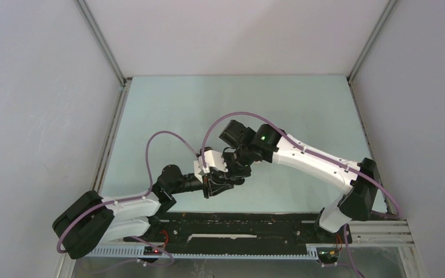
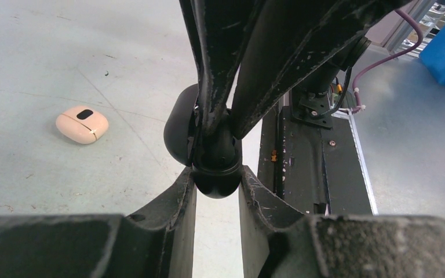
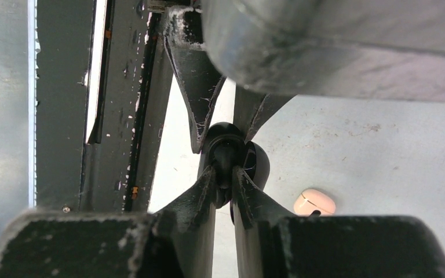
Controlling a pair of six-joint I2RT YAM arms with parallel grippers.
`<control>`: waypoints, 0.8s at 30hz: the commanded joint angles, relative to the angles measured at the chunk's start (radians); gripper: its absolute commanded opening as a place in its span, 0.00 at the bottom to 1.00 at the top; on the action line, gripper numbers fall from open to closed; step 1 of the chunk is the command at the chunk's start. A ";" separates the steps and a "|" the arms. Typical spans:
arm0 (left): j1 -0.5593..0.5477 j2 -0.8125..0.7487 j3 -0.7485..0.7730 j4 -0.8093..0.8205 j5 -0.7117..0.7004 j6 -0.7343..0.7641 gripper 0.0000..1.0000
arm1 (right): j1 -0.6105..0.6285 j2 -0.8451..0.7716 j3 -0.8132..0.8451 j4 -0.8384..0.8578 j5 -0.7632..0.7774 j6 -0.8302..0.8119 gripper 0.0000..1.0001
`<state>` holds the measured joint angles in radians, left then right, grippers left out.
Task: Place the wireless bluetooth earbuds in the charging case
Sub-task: Place the earbud in the charging case, then close the charging case.
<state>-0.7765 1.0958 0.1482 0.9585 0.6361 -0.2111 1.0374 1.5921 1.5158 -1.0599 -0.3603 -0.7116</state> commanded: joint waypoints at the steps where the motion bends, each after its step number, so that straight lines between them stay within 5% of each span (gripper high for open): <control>1: -0.005 -0.014 0.031 0.051 0.017 -0.010 0.00 | 0.007 0.004 0.020 0.022 0.018 0.012 0.20; 24: -0.007 -0.001 0.038 0.051 0.019 -0.017 0.00 | -0.028 -0.028 0.065 0.047 0.018 0.101 0.24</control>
<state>-0.7769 1.0958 0.1482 0.9627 0.6361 -0.2199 1.0286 1.5925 1.5208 -1.0496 -0.3412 -0.6415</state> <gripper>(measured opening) 0.304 0.245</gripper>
